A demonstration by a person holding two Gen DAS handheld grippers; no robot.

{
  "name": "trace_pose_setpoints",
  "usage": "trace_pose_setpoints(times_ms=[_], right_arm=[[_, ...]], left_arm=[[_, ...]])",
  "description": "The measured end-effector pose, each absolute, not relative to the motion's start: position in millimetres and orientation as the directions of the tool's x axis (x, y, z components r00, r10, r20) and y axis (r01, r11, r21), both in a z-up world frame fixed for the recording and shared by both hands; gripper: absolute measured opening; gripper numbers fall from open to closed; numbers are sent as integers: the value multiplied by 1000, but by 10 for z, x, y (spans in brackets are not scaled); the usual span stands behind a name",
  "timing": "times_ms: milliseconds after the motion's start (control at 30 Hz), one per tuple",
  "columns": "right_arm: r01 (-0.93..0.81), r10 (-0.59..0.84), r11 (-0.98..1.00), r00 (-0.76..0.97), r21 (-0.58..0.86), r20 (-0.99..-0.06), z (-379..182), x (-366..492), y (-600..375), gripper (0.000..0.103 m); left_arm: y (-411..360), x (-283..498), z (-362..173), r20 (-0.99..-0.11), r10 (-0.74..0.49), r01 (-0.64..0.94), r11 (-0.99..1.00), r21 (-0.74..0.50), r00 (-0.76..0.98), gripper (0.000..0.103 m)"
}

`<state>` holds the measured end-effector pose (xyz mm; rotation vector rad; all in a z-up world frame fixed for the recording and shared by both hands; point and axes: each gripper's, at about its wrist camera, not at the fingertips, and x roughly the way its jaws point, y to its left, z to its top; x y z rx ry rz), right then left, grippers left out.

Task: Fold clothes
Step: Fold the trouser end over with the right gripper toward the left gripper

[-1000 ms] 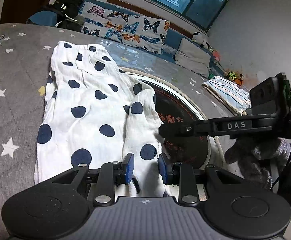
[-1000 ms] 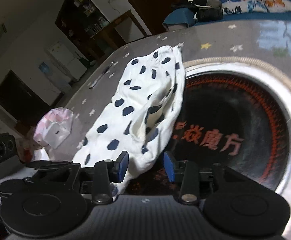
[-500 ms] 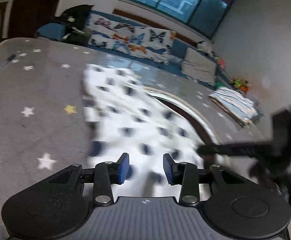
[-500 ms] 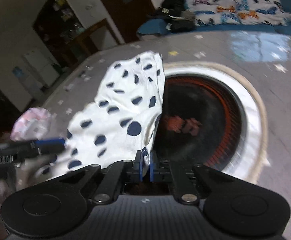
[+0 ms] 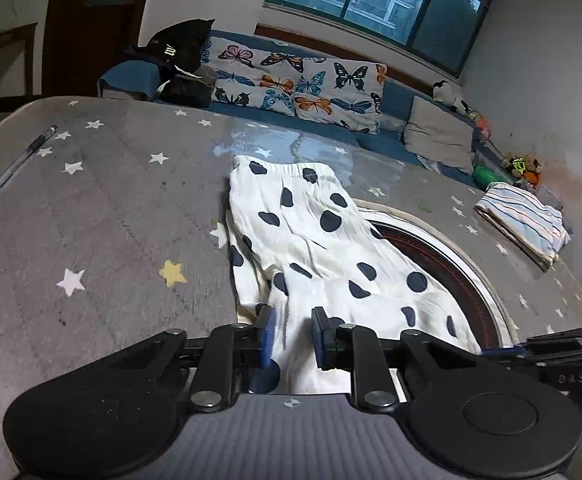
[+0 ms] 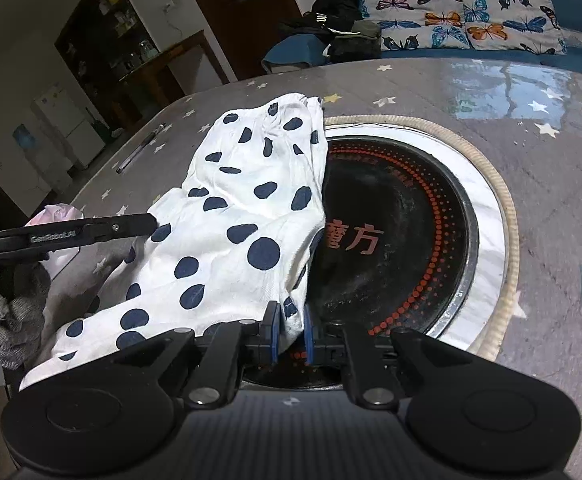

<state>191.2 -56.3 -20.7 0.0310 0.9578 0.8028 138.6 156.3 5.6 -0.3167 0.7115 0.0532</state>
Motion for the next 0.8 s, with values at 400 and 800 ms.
trace_pose_setpoints(times_ms=[400, 800], right_arm=[[-628, 603, 715, 333, 307, -725, -190, 1880, -552, 11], [-646, 602, 705, 326, 293, -729, -179, 1873, -533, 11]], left_arm=[[1772, 1343, 142, -657, -29, -206, 938, -278, 753, 7], [1862, 2147, 51, -689, 11, -218, 952, -215, 725, 19]])
